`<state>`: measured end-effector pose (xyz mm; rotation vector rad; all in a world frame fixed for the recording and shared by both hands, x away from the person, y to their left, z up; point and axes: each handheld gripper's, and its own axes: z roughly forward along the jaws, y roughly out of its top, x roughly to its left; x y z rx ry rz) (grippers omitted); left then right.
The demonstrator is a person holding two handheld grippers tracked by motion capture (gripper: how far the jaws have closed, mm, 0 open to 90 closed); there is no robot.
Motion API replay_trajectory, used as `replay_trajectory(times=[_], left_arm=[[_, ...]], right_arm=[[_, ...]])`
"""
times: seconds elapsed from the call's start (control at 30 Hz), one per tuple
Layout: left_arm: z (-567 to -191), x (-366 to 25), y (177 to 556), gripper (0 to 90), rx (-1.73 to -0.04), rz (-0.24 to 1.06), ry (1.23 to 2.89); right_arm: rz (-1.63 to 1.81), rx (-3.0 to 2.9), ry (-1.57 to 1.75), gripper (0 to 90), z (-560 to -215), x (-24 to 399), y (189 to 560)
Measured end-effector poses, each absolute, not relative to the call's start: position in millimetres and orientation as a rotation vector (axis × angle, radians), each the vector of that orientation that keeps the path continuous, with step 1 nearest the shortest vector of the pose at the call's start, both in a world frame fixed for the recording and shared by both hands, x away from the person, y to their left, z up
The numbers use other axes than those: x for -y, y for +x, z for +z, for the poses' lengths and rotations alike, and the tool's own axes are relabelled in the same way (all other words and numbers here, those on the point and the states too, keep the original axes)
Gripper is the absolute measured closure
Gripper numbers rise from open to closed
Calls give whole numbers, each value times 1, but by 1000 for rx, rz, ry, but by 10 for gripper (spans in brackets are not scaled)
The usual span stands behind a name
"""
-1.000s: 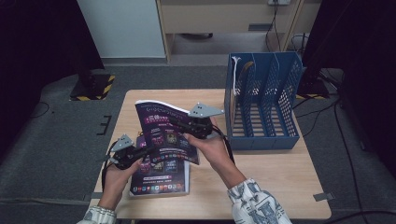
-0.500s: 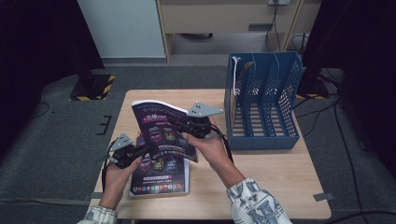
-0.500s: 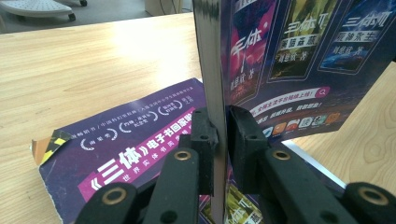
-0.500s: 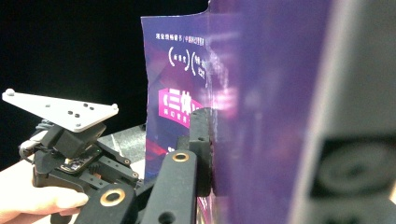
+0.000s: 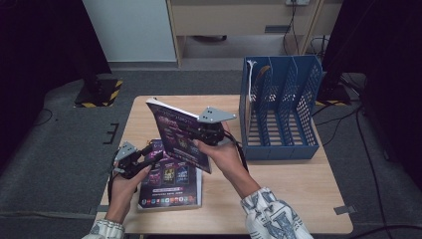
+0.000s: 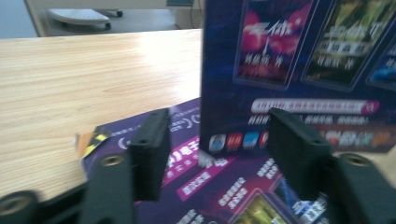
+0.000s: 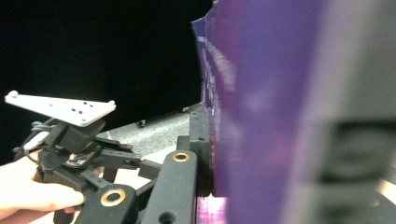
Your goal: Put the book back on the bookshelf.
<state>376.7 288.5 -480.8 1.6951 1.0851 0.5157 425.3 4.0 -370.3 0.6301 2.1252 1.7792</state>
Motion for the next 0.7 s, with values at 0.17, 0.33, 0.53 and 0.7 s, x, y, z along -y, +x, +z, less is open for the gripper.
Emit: replay_trajectory(times=[0.17,0.33,0.53,0.7], left_arm=[[-484,-292,378,259,-1123,535,1713],[-487,-296,379,173,-1153,544,1728],[-492,-299,380,135,-1180,553,1747],[-494,-300,380,132,-1194,554,1752]], right_arm=[[1750,-2106,650,825,-367,0,429],[1747,-2073,663,826,-363,6,430],[1749,-2056,690,825,-362,12,432],[1745,-2058,699,825,-363,16,433]])
